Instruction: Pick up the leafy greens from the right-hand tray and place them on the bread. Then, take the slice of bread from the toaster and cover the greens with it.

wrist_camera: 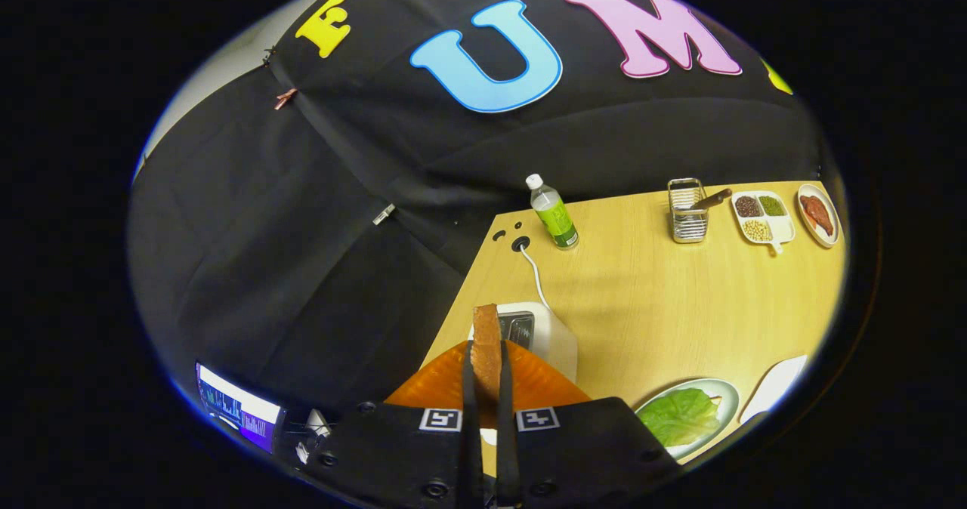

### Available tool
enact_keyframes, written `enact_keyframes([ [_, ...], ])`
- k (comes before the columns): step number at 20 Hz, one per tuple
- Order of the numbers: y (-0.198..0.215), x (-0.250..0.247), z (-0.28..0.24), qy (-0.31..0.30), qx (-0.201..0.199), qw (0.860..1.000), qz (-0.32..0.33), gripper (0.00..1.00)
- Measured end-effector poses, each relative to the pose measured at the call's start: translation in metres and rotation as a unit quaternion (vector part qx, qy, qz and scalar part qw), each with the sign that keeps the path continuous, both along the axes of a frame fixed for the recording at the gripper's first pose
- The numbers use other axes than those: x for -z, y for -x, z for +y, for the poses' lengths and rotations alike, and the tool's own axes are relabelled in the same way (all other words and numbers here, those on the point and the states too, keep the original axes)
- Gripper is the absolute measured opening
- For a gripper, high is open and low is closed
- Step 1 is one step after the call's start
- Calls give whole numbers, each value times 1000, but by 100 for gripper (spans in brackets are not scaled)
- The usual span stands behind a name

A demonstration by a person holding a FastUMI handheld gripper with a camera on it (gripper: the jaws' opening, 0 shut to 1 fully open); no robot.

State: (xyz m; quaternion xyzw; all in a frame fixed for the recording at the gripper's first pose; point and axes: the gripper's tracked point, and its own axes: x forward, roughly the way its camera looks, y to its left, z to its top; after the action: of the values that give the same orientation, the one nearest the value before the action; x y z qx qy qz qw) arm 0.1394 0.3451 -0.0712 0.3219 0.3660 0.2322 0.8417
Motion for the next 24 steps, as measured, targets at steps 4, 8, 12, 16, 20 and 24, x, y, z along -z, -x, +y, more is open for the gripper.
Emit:
enact_keyframes([
  [4, 20, 13, -52, 4, 16, 1000, 1, 12],
  [8, 44, 41, -105, 17, 46, 999, 23, 11],
  [12, 70, 86, -145, 40, 64, 996, 48, 12],
  [16, 93, 128, -159, 39, 75, 993, 86, 11],
  [20, 106, 162, -145, 34, 64, 992, 108, 12],
  [24, 99, 181, -127, 8, 73, 991, 109, 12],
])
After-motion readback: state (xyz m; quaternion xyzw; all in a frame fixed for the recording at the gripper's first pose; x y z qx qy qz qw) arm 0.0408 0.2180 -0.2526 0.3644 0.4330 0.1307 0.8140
